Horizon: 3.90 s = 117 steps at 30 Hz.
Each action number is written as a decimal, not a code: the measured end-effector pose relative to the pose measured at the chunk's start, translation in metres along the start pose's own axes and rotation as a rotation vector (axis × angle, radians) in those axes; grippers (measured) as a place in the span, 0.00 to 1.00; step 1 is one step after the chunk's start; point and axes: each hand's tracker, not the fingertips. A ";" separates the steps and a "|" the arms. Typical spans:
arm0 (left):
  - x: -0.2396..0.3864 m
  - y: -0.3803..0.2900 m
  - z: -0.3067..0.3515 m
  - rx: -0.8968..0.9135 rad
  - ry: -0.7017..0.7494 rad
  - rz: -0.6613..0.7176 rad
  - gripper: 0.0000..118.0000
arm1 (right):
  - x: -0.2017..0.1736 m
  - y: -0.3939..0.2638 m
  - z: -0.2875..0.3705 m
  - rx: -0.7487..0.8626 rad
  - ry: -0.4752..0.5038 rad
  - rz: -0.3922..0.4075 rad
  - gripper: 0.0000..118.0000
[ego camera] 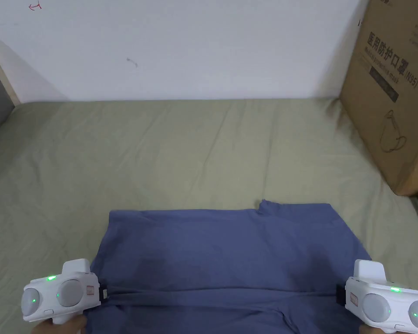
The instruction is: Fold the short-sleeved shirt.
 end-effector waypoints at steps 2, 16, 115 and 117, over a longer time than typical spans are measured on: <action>-0.002 0.001 0.007 0.007 -0.023 -0.008 0.39 | 0.000 0.004 0.012 0.013 0.022 -0.010 0.15; 0.017 -0.027 0.211 0.646 -0.208 -0.001 0.89 | -0.001 0.022 0.234 0.574 0.111 0.045 0.79; -0.064 -0.121 0.123 0.036 -0.148 -0.020 0.04 | 0.054 -0.118 0.157 -0.009 0.173 -0.106 0.06; -0.068 -0.134 0.123 0.021 -0.145 -0.014 0.04 | 0.053 -0.130 0.165 -0.021 0.172 -0.112 0.06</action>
